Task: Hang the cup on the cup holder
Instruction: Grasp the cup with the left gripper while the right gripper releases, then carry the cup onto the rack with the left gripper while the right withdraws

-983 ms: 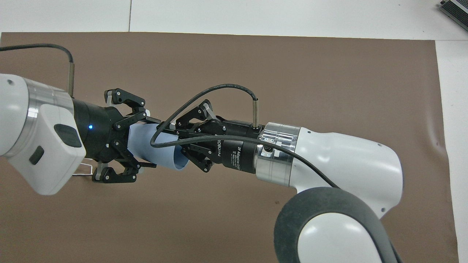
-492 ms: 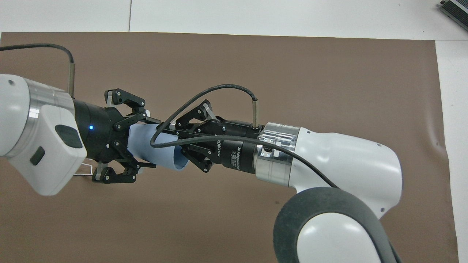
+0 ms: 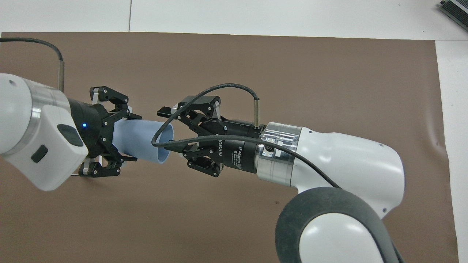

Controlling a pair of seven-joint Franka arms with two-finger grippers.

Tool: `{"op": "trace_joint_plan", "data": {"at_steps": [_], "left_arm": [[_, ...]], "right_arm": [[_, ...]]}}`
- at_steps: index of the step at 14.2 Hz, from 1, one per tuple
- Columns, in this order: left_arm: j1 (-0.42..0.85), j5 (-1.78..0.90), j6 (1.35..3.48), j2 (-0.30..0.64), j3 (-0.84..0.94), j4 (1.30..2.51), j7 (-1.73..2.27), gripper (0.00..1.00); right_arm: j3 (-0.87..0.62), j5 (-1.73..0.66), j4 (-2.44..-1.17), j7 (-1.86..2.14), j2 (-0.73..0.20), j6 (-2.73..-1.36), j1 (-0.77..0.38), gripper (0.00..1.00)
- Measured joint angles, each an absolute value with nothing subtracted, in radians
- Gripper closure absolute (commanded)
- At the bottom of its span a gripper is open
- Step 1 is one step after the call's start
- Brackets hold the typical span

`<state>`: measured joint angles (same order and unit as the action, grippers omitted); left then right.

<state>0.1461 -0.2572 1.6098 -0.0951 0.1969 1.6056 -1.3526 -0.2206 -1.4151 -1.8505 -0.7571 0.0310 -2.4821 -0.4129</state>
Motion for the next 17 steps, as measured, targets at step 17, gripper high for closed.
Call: {"op": "trace_joint_plan", "data": {"at_steps": [17], "left_arm": [[0.142, 0.412, 1.746, -0.189, 0.178, 1.863, -1.335, 1.0]], "right_arm": [[-0.205, -0.105, -1.758, 0.025, 0.032, -1.858, -0.15, 0.48]]}}
